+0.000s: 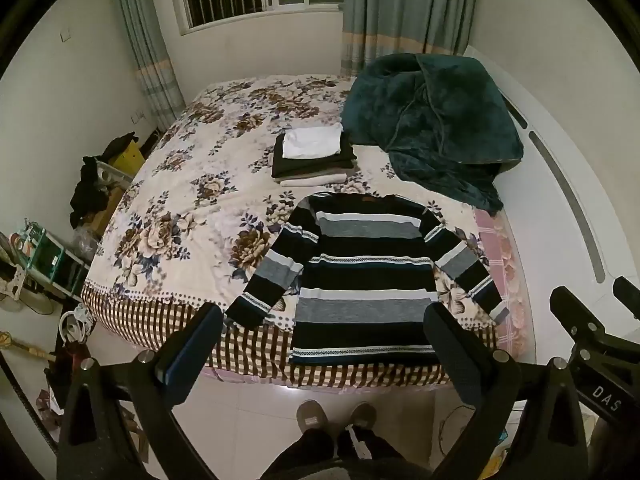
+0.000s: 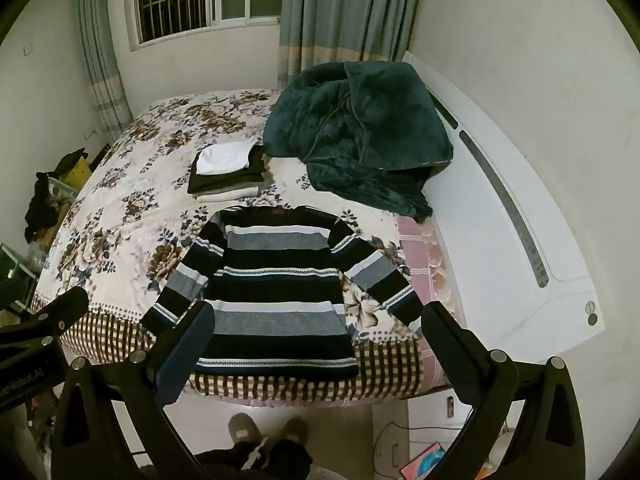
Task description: Fold small clothes
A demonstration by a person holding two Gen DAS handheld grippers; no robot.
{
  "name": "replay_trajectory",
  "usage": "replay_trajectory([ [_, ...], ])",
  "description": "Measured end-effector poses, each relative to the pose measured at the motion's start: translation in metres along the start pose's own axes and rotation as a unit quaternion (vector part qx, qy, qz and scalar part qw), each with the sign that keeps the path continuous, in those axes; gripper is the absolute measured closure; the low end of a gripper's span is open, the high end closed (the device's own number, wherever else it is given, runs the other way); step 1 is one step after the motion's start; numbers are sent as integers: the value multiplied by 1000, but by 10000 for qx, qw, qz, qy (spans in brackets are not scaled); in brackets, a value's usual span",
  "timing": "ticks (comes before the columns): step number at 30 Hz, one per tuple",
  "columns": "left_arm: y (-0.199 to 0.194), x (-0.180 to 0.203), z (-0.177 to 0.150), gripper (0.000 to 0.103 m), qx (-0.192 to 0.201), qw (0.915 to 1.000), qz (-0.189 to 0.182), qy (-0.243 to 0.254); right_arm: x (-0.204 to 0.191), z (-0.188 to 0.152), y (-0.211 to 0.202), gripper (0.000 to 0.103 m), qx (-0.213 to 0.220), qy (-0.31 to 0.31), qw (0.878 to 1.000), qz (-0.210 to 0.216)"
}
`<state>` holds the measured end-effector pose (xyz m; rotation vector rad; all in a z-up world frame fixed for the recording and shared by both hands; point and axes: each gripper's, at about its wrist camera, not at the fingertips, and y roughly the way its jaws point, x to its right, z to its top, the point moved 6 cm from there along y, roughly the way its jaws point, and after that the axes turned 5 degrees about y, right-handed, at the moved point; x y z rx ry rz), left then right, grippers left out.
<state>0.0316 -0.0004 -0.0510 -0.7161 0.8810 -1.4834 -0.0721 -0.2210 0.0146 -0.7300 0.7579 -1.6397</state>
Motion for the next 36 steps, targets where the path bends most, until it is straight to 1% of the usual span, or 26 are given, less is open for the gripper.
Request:
replay_trajectory([
  [14, 0, 0, 0, 0, 32, 10000, -25, -24, 2, 2, -4, 0, 18, -11, 10000, 35],
  [31, -1, -1, 0, 0, 64, 10000, -35, -29, -6, 4, -11, 0, 64, -52, 10000, 31],
  [33, -1, -1, 0, 0, 74, 10000, -38, -36, -6, 9, -24, 0, 90, -94, 9999, 54],
  [34, -7, -9, -1, 0, 79, 10000, -40, -37, -6, 10, -26, 0, 94, -96, 9999, 55],
  [36, -7, -9, -1, 0, 90, 10000, -20, -38, -6, 9, -24, 0, 94, -93, 9999, 52],
])
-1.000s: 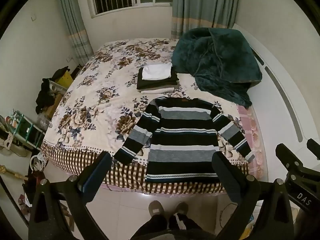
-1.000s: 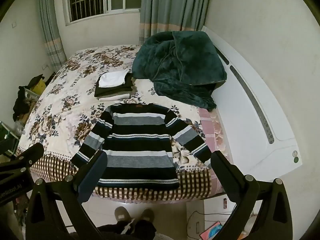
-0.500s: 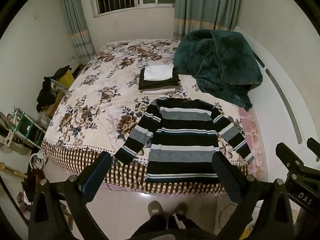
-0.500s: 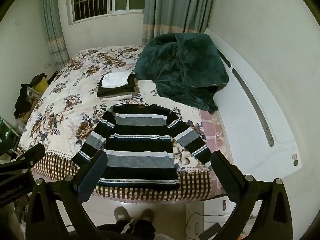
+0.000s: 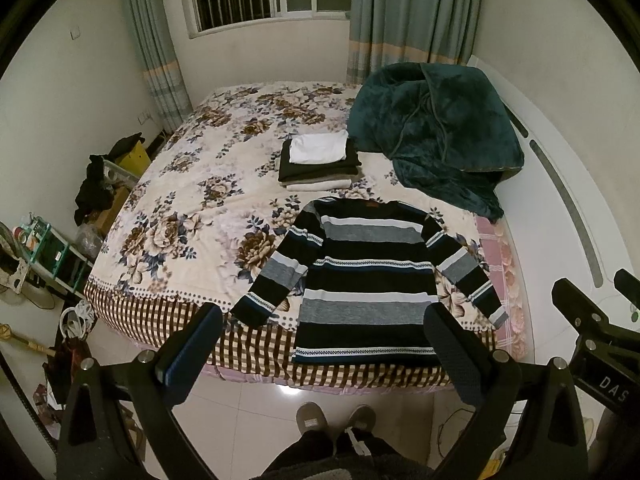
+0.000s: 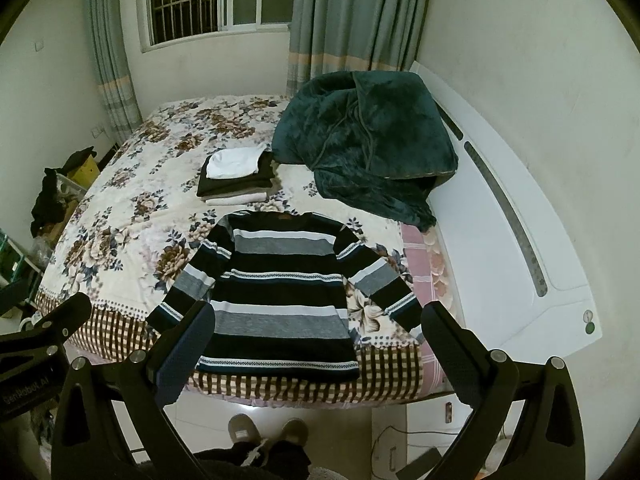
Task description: Fold small clothes
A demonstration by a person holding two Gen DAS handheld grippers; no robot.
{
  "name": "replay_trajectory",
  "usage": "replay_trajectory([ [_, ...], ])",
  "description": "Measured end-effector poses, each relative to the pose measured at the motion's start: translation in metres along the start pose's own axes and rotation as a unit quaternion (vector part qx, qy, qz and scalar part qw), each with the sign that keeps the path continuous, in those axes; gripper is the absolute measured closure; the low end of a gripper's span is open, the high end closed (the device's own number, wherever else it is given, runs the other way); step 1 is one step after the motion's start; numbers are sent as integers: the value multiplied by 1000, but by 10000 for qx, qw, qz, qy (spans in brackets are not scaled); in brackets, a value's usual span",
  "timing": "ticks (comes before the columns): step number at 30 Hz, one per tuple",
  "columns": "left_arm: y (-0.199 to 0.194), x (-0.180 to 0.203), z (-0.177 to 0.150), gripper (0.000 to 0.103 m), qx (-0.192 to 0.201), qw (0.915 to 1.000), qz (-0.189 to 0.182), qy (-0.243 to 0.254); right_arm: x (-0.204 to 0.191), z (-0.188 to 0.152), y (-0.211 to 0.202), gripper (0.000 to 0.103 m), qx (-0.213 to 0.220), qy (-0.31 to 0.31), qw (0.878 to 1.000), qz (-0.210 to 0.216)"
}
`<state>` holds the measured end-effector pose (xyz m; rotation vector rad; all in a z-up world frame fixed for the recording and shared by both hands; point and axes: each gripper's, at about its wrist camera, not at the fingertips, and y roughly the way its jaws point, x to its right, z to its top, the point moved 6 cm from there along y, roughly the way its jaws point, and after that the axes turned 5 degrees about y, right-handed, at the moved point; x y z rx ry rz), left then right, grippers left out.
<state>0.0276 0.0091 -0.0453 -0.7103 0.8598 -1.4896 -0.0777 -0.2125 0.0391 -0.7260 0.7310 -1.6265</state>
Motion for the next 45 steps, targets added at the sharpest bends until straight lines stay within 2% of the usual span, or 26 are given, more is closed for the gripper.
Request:
replay_trajectory([
  [12, -12, -8, 11, 0, 60, 10000, 21, 6, 0, -1, -1, 0, 28, 2, 10000, -1],
  [18, -27, 3, 20, 0, 72, 10000, 51, -22, 0, -2, -1, 0, 31, 6, 10000, 9],
  [25, -27, 4, 18, 0, 106, 9999, 57, -35, -2, 10, -13, 0, 46, -30, 10000, 25],
  [45, -27, 2, 22, 0, 182, 9998, 50, -65, 0, 8, -15, 0, 94, -19, 9999, 30],
])
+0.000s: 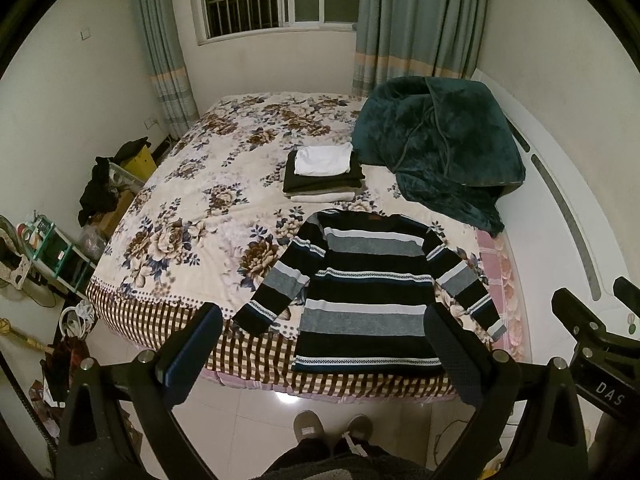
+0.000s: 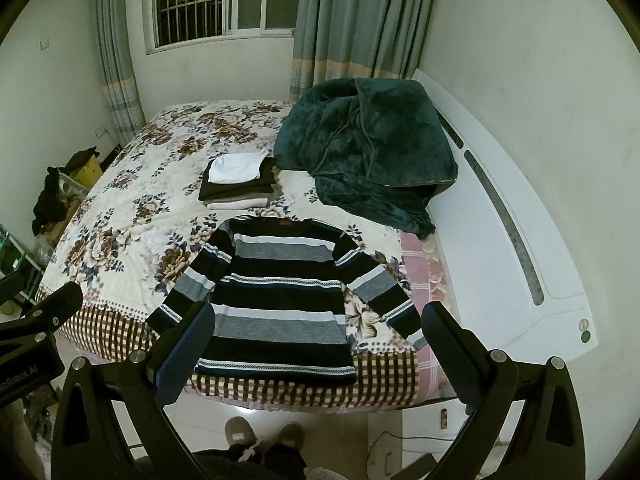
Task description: Fold small clothes
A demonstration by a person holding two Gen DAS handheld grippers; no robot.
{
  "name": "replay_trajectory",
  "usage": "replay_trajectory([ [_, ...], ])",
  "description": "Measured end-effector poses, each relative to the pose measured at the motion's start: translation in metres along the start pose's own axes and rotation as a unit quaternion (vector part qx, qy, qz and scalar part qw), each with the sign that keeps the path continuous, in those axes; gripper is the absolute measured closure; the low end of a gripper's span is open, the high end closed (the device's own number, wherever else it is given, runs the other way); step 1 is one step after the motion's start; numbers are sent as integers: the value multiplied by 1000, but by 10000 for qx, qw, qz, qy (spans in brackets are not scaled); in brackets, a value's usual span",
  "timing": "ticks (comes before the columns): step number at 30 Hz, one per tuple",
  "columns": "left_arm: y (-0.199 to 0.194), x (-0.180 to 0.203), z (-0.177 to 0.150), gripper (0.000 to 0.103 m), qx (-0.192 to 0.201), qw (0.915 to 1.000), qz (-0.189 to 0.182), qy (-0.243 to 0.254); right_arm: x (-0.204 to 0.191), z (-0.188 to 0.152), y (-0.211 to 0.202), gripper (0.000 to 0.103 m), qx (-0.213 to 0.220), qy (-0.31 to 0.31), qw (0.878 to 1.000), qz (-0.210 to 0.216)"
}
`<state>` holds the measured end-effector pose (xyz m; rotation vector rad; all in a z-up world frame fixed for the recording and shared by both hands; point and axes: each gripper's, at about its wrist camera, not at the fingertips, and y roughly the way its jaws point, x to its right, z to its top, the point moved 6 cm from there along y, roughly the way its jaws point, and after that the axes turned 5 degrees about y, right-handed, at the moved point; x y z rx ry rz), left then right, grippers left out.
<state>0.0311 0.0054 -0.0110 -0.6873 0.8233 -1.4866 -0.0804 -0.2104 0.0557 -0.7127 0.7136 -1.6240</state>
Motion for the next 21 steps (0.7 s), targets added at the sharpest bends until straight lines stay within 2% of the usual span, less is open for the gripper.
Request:
replay_trajectory([
  [16, 4, 2, 2, 0, 25, 10000, -18, -2, -3, -4, -2, 0, 13, 16, 10000, -17],
  [21, 36, 7, 22, 0, 228, 9994, 230, 113, 12, 2, 27, 0, -71, 200, 9998, -57],
])
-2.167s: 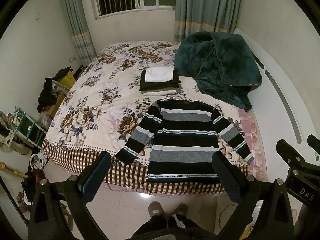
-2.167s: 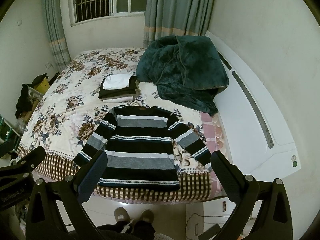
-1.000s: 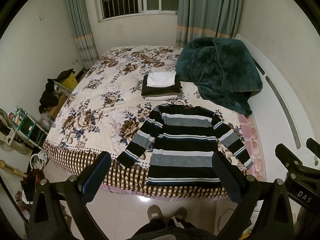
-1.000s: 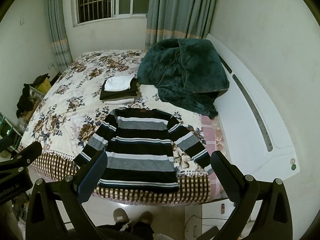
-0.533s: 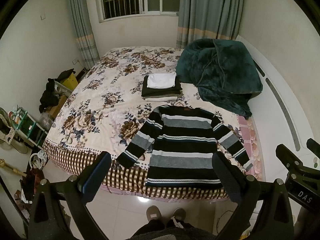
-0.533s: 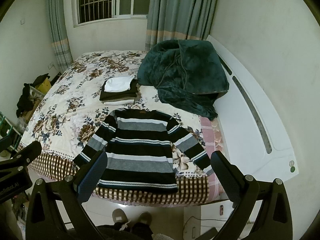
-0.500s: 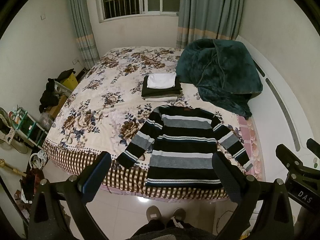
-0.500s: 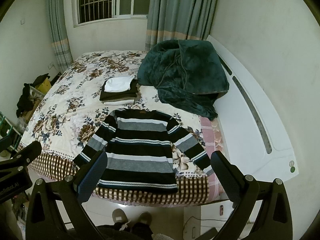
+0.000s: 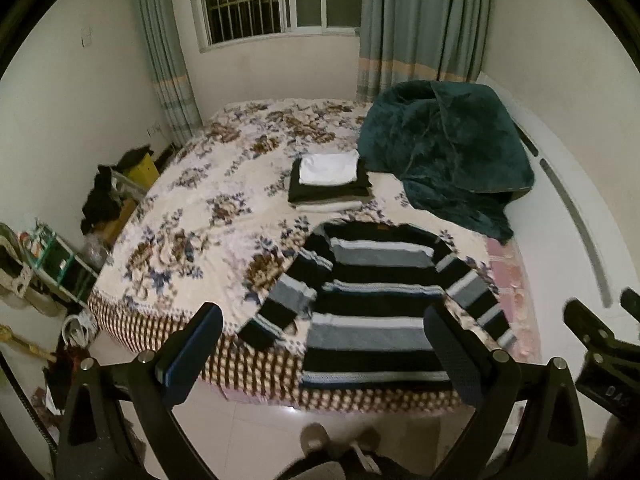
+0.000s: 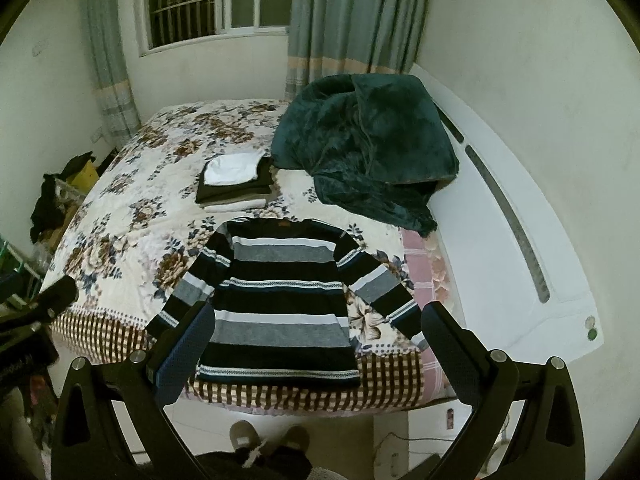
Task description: Fold small clothes
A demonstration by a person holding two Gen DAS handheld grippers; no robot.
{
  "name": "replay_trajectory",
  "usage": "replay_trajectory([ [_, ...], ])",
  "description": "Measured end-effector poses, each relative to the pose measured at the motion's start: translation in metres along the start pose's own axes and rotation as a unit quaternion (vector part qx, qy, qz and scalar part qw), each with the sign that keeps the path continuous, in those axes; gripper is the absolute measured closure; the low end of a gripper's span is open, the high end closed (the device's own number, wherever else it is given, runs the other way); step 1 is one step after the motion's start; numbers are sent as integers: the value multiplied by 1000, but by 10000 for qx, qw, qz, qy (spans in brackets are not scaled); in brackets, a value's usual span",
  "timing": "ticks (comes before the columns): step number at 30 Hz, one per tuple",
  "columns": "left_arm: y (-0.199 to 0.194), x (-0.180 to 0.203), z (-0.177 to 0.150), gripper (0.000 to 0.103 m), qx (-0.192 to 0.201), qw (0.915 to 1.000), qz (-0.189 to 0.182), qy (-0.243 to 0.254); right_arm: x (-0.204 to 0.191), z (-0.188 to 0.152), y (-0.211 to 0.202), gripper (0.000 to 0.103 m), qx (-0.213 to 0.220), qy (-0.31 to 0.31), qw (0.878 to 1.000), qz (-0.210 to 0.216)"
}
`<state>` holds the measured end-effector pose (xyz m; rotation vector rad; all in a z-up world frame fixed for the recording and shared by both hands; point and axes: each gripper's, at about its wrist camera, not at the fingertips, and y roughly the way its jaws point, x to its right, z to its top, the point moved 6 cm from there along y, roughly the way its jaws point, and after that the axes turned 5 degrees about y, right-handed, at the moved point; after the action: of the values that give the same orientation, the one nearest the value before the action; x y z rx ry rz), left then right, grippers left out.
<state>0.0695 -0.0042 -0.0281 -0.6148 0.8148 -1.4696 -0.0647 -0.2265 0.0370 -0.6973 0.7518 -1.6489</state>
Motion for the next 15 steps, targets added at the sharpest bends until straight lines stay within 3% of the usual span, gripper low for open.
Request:
replay_trajectory([
  [5, 88, 11, 4, 0, -107, 9995, 210, 194, 52, -17, 75, 0, -473, 649, 9957, -459],
  [8, 156, 28, -3, 0, -389, 9980, 347, 349, 111, -45, 143, 0, -898, 1348, 9839, -753],
  [12, 245, 53, -28, 0, -1060, 9928, 430, 362, 206, -97, 243, 0, -1498, 2300, 9540, -1208],
  [15, 314, 77, -48, 0, -1575, 9854, 565, 319, 275, -146, 326, 0, -1998, 3162, 9193, -1223],
])
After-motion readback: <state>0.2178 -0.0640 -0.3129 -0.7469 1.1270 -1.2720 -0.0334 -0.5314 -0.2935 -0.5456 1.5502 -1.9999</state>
